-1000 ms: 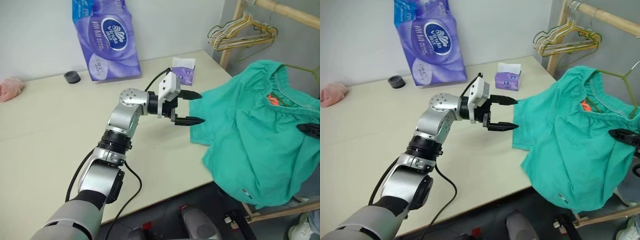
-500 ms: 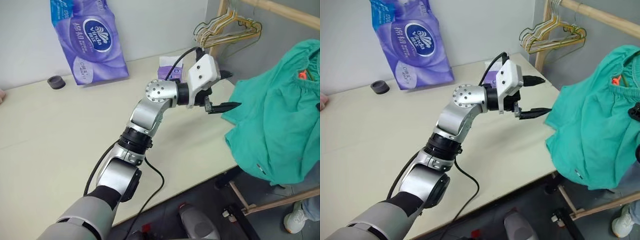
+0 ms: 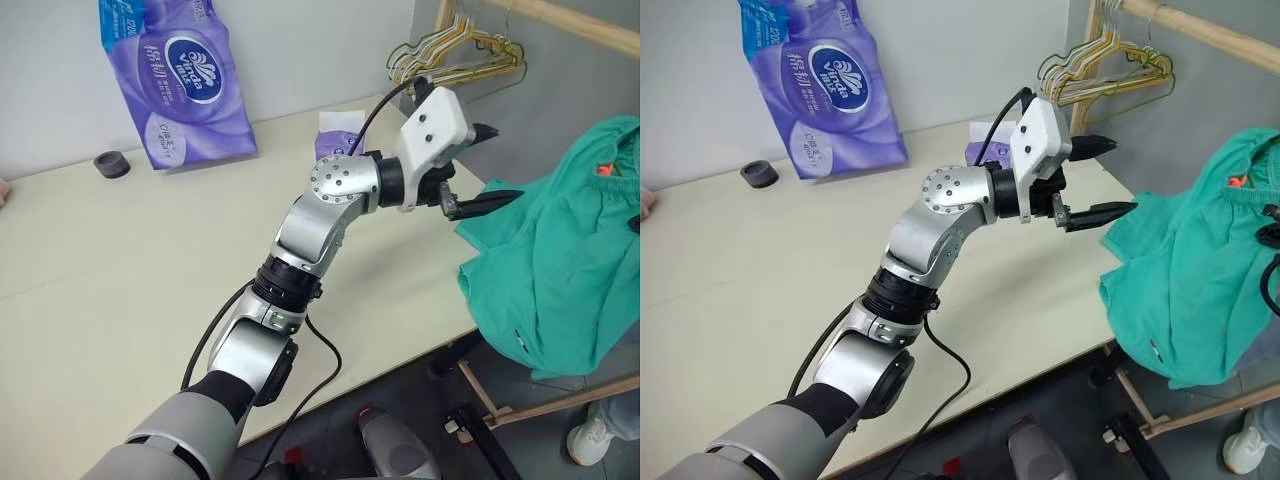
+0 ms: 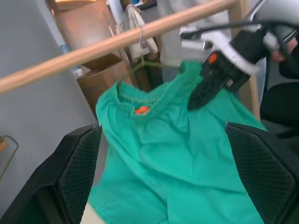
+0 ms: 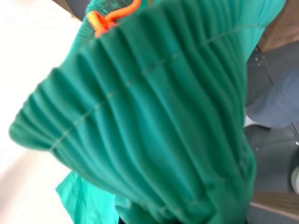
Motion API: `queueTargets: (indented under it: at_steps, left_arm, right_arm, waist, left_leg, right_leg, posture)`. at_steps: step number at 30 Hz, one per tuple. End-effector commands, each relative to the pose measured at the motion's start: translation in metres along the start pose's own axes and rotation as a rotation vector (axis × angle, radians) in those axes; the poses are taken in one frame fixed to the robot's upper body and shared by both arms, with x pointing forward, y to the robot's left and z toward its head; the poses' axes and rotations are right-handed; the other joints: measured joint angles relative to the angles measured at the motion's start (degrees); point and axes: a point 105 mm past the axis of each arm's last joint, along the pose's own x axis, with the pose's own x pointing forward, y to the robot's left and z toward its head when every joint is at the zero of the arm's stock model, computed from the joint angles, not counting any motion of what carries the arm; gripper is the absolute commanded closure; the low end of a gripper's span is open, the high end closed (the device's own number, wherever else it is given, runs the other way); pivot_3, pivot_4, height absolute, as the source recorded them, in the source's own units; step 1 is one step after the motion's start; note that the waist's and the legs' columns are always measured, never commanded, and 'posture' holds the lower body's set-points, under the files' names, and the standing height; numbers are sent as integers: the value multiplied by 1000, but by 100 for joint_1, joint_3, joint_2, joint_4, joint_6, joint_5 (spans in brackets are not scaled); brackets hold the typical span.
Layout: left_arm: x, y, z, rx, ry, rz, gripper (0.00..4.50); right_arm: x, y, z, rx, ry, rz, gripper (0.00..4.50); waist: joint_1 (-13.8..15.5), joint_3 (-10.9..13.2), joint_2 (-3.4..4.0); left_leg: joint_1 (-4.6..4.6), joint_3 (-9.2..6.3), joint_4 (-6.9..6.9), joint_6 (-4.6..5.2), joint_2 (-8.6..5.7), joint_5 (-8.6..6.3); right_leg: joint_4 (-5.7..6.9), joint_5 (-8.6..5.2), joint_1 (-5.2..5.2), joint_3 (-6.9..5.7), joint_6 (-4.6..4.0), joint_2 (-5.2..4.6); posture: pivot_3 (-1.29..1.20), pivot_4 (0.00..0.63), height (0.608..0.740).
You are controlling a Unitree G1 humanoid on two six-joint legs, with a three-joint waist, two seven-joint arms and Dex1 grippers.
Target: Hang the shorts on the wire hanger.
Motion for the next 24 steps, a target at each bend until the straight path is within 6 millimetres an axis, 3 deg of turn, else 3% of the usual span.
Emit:
queueTargets:
  at_steps: [1, 7, 13, 17, 24]
  left_arm:
    - [6, -6, 20, 70, -46, -29, 37]
    - [8, -11, 16, 74, -40, -53, 37]
    - [13, -14, 18, 68, -63, -82, 37]
    - [14, -29, 20, 28, -82, -186, 37]
    - [10, -40, 14, 12, -61, -267, 37]
  right_arm:
    - [-15, -3, 17, 19, -69, -15, 4500]
    - [-33, -24, 16, 63, -153, -147, 4500]
    - [-45, -21, 8, 90, -251, -187, 4500]
    - [-52, -27, 1, 100, -278, -235, 4500]
    - [-49, -27, -24, 99, -249, -240, 4500]
  waist:
    - [20, 3, -3]
    - [119, 18, -13]
    - [99, 24, 7]
    - [71, 25, 8]
    - [-100, 32, -2]
  left_leg:
    - [0, 1, 0, 0, 0, 0]
    - [-2, 1, -1, 0, 0, 0]
    - [-16, 7, -9, 0, -10, 0]
    - [-18, 40, -10, 14, -24, -9]
    - [-18, 75, -9, 32, -47, -19]
  right_leg:
    - [0, 0, 0, 1, 0, 0]
    - [-7, 0, -1, 11, 2, 6]
    - [-51, 8, 2, 45, 24, 12]
    - [-71, 12, 2, 97, 43, 13]
    - [-88, 14, 3, 157, 77, 5]
  posture:
    - [-458, 145, 740]
    - [-500, 146, 740]
    - [-547, 144, 740]
    - [-568, 140, 740]
    - [-574, 144, 740]
